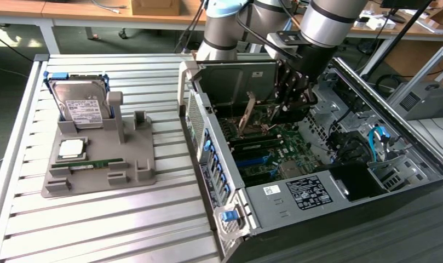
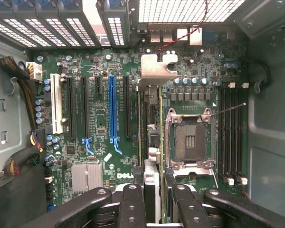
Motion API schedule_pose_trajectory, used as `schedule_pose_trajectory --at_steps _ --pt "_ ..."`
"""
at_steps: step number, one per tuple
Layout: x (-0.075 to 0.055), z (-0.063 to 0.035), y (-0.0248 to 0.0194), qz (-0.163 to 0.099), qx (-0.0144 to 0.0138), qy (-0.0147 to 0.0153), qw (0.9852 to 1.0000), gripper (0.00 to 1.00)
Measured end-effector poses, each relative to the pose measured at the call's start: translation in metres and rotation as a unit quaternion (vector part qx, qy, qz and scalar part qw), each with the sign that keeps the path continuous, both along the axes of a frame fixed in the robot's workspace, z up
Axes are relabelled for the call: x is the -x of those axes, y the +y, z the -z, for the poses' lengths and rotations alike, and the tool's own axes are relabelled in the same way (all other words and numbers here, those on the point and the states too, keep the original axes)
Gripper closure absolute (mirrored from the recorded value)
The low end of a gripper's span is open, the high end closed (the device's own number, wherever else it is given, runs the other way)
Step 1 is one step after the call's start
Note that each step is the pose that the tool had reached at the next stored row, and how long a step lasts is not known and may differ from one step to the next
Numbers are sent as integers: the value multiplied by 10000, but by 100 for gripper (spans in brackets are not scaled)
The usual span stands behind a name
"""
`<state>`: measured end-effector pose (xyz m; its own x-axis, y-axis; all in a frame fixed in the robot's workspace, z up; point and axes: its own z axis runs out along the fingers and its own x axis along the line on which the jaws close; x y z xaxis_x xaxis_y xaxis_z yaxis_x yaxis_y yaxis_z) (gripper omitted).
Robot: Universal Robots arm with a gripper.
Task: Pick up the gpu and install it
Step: 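Insert the gpu into the slot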
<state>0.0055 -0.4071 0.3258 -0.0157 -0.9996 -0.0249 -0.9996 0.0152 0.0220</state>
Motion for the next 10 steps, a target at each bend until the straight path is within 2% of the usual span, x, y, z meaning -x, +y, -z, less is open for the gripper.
schedule_pose_trajectory --at_steps 10 --pt "0 22 -5 0 0 0 10000 73"
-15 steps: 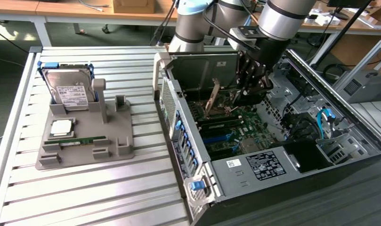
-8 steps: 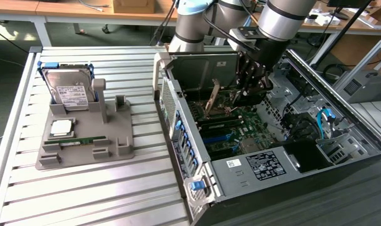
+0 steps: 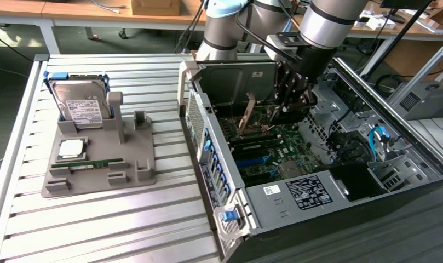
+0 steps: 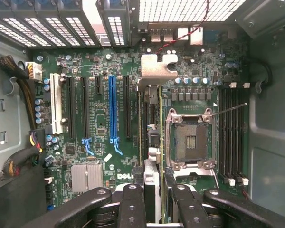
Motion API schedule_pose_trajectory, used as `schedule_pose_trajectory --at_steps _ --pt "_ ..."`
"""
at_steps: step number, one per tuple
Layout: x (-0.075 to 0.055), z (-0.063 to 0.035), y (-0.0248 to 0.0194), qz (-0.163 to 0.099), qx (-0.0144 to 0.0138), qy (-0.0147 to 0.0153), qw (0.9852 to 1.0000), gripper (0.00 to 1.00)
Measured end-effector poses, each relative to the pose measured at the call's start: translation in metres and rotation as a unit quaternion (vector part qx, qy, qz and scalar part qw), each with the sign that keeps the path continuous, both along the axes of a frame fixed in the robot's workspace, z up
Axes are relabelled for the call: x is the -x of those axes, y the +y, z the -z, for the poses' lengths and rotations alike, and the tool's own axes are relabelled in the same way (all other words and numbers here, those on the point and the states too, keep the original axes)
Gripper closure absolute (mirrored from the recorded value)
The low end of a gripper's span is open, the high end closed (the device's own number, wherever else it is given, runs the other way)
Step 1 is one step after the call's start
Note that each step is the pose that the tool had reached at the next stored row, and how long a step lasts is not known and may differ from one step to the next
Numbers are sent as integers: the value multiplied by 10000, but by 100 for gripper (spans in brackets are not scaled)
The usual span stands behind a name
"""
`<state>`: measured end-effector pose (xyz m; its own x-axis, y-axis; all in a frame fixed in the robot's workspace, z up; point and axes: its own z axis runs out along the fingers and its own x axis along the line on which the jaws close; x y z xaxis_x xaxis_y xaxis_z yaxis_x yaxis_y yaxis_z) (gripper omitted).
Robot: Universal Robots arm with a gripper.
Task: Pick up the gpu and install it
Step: 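Insert the gpu into the slot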
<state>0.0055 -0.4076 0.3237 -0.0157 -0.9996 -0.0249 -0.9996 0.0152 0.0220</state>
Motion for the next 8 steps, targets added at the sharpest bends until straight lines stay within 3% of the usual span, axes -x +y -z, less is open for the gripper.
schedule_pose_trajectory --at_steps 8 --pt "0 18 -3 0 0 0 10000 73"
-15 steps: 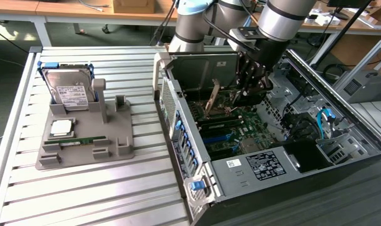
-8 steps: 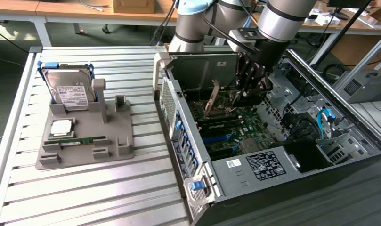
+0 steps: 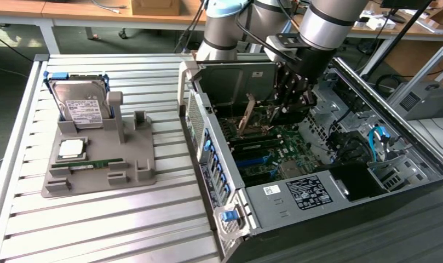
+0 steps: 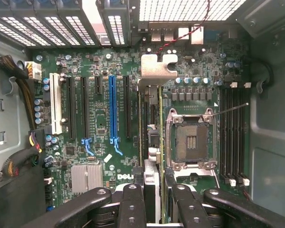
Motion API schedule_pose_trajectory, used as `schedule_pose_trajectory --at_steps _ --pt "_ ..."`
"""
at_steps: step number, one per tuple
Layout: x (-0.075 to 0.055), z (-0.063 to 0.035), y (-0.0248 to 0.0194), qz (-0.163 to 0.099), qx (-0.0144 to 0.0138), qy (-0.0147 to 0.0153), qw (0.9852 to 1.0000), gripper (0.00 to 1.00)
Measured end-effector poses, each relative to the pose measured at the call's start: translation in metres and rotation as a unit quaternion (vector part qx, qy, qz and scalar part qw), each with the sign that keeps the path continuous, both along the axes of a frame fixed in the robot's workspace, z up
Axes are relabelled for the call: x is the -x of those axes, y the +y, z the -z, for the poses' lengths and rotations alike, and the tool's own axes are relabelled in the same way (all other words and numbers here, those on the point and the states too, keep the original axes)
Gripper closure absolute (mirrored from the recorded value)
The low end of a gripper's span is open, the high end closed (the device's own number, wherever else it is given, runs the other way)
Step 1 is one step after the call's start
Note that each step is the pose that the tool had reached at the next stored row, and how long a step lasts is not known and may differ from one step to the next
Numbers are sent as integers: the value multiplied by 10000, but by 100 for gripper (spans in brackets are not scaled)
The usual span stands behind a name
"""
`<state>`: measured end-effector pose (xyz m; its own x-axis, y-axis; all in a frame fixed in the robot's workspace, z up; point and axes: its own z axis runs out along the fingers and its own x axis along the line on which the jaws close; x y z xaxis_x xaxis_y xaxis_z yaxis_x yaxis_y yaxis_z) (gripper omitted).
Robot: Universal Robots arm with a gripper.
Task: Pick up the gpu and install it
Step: 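Insert the gpu into the slot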
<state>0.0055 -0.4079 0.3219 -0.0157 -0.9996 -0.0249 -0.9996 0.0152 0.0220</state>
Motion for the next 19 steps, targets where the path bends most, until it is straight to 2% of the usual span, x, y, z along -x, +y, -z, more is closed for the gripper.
schedule_pose_trajectory --at_steps 19 --pt "0 41 -6 0 0 0 10000 73"
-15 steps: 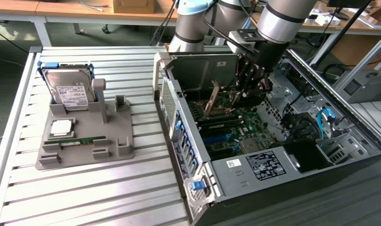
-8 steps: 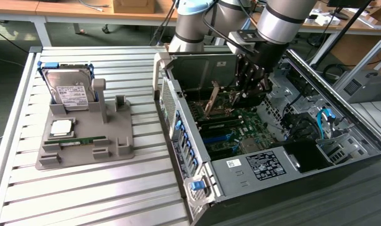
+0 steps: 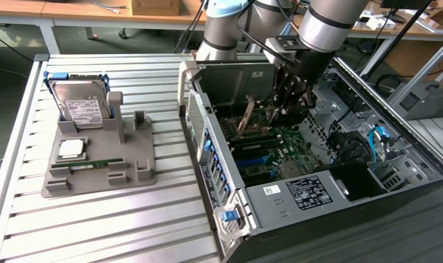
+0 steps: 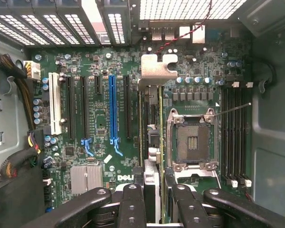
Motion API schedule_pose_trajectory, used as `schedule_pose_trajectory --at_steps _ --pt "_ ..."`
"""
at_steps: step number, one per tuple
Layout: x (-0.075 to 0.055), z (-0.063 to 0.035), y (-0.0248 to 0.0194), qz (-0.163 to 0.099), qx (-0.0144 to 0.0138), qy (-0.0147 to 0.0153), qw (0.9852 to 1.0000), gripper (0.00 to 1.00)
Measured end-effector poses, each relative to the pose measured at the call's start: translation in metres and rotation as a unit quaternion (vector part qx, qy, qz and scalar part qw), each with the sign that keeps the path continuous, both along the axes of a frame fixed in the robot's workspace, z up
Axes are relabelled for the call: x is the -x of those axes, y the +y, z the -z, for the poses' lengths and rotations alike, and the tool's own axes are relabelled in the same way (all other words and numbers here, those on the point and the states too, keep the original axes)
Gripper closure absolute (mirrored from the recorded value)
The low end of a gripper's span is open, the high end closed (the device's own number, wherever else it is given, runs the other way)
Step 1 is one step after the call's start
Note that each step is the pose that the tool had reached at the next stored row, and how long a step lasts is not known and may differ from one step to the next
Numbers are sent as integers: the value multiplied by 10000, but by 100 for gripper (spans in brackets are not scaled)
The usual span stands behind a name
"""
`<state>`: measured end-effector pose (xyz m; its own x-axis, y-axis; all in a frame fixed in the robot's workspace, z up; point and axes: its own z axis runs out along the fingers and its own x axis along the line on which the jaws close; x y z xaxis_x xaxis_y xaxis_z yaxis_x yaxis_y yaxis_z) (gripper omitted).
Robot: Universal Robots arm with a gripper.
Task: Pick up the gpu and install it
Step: 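Insert the gpu into the slot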
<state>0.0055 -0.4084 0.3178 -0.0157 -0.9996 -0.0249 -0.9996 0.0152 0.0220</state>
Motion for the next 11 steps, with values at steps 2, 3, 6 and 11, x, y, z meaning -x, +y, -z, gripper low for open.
schedule_pose_trajectory --at_steps 2,3,6,11 --pt "0 10 0 0 0 0 10000 73" --pt "0 15 0 0 0 0 10000 73" --pt "0 28 -1 73 0 0 10000 73" --pt "1 41 -9 226 -1 0 9997 73"
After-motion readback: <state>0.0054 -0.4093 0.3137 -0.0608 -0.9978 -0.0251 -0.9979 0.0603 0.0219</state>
